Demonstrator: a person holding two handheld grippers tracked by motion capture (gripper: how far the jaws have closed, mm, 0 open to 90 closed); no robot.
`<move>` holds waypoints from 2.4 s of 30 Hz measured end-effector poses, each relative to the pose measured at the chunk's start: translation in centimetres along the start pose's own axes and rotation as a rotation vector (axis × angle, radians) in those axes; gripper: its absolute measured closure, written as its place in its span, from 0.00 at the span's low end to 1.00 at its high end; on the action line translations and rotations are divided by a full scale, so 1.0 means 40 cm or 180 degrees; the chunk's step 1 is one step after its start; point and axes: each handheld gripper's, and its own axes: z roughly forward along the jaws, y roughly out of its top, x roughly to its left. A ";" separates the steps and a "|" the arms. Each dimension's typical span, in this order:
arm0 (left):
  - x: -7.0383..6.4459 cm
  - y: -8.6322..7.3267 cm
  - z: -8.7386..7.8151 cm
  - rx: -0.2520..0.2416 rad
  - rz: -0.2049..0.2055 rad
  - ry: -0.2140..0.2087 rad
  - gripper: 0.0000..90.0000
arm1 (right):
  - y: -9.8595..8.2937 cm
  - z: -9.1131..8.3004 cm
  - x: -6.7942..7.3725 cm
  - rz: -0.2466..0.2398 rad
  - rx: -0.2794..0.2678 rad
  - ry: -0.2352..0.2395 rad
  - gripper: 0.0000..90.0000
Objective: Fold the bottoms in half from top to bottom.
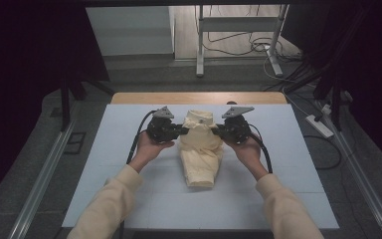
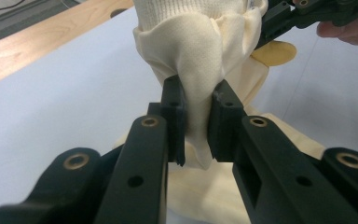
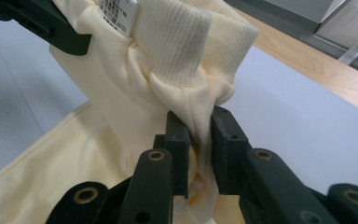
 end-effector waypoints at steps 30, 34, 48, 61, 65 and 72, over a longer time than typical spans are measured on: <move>-0.028 -0.073 0.019 0.0129 -0.0019 -0.0110 0.86 | -0.083 0.011 0.039 0.0040 0.0054 0.0154 0.85; -0.029 -0.077 0.019 0.0146 -0.0028 -0.0116 0.85 | -0.089 0.010 0.042 0.0046 0.0044 0.0176 0.85; -0.038 -0.091 0.019 0.0203 -0.0043 -0.0129 0.84 | -0.101 0.008 0.053 0.0028 0.0036 0.0214 0.84; -0.046 -0.100 0.019 0.0222 -0.0043 -0.0141 0.84 | -0.109 0.005 0.062 0.0007 0.0049 0.0224 0.83; -0.050 -0.105 0.020 0.0236 -0.0040 -0.0143 0.83 | -0.111 0.003 0.067 -0.0001 0.0062 0.0233 0.82; -0.064 -0.110 0.019 0.0250 -0.0022 -0.0166 0.82 | -0.122 -0.006 0.080 -0.0043 0.0106 0.0255 0.82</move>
